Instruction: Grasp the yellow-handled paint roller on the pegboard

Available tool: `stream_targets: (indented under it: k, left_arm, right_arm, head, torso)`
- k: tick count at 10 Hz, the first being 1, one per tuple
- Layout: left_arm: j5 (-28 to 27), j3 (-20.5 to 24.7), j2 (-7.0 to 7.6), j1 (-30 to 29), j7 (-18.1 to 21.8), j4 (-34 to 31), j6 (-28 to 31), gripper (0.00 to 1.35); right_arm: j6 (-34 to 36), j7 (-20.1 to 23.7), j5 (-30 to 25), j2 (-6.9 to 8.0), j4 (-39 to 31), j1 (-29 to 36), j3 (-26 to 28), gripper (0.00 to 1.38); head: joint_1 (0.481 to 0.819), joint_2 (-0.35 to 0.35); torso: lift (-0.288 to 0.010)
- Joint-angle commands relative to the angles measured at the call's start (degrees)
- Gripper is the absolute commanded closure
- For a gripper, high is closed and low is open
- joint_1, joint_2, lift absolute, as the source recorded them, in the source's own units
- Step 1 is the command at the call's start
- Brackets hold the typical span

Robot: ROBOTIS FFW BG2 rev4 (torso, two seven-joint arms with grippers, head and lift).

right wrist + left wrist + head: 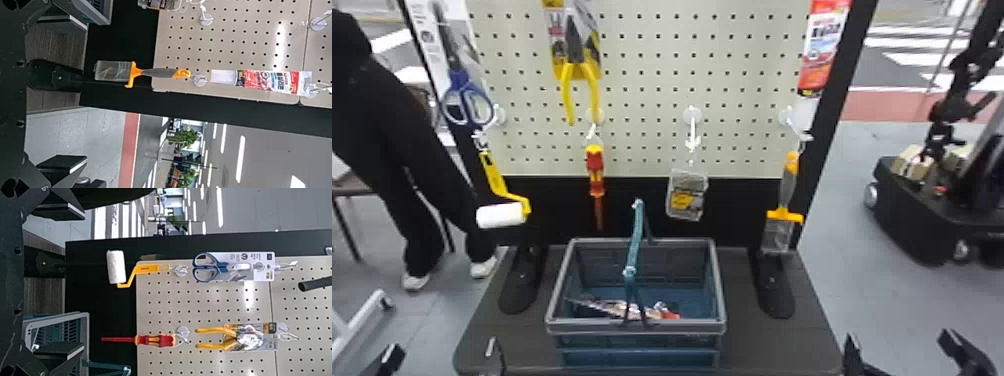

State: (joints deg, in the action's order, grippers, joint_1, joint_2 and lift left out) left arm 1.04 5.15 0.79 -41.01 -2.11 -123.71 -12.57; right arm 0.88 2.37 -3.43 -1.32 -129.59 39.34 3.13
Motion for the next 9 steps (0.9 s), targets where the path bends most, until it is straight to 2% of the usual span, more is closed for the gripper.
stream_targets:
  k: [1, 6, 7, 8, 9]
  left_arm:
    - [-0.07, 0.03, 0.00, 0.12, 0.00, -0.12, 0.00, 0.14]
    - [-0.16, 0.30, 0.00, 0.25, 0.00, 0.02, 0.26, 0.14]
    - [1.51, 1.70, 0.53, 1.35, 2.02, 1.15, 1.41, 0.14]
    - [3.27, 3.72, 1.32, 3.20, 5.98, 4.10, 1.23, 0.14]
    - [4.94, 5.39, 2.46, 5.17, 8.00, 6.77, 0.79, 0.14]
  right_arm:
    - [0.00, 0.00, -0.09, 0.00, 0.00, -0.06, -0.05, 0.13]
    - [0.00, 0.00, -0.09, 0.00, 0.00, -0.18, 0.04, 0.13]
    - [0.00, 0.00, -0.09, 0.00, 0.00, -0.06, 0.04, 0.13]
    - [0.00, 0.00, 0.00, 0.00, -0.14, -0.06, 0.04, 0.13]
    - [0.00, 0.00, 0.00, 0.00, -0.28, -0.06, 0.04, 0.13]
  head:
    - [0.549, 0.000]
    - [0.549, 0.000]
    - [0.549, 0.000]
    - [0.549, 0.000]
    - [0.549, 0.000]
  torso:
    - [-0.100]
    - [-0.100]
    - [-0.100]
    - [-0.100]
    - [-0.100]
